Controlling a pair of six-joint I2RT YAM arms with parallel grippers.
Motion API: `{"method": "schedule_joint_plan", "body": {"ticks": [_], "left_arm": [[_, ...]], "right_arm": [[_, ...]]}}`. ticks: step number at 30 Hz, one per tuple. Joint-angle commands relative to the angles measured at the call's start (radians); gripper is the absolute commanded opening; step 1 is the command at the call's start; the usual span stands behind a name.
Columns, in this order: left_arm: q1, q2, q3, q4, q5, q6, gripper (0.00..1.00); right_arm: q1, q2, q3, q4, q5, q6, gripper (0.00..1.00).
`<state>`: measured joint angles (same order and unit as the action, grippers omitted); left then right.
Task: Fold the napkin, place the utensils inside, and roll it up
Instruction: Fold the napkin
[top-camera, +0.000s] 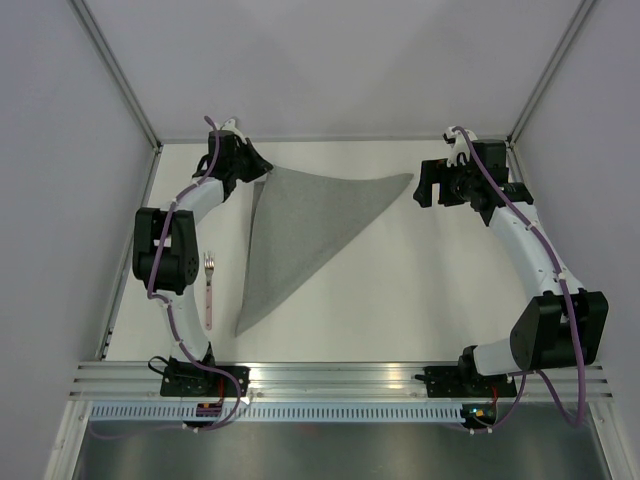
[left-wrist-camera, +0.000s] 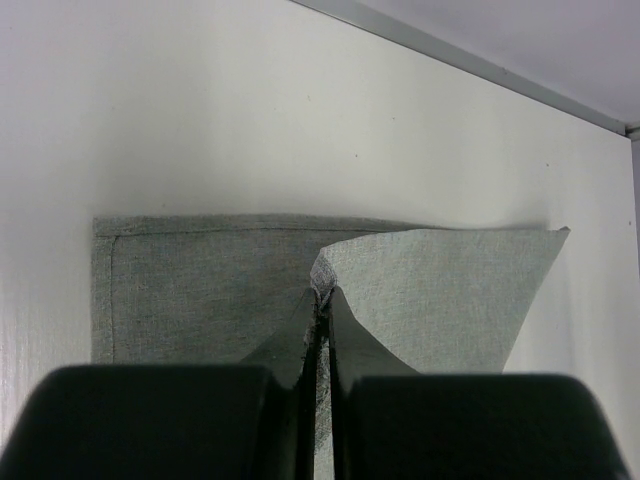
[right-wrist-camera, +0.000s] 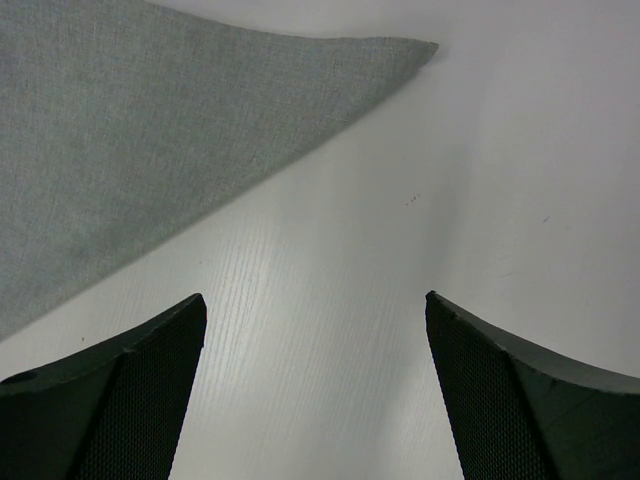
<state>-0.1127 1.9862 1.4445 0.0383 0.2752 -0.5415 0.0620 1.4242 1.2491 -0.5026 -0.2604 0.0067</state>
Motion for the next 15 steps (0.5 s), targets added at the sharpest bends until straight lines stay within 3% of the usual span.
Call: {"method": "schedule_joint_plan", "body": {"ticks": [1,15], "left_arm": [[0.010,0.005,0.036,0.003,0.035,-0.040,0.02],[0.025,0.036,0.089,-0.017,0.053,-0.038,0.02]], "right_arm": [[0.006,0.010,0.032,-0.008,0.026,0.003,0.95],[0.007,0.012,0.032,-0.008,0.032,0.003,0.95]]}}
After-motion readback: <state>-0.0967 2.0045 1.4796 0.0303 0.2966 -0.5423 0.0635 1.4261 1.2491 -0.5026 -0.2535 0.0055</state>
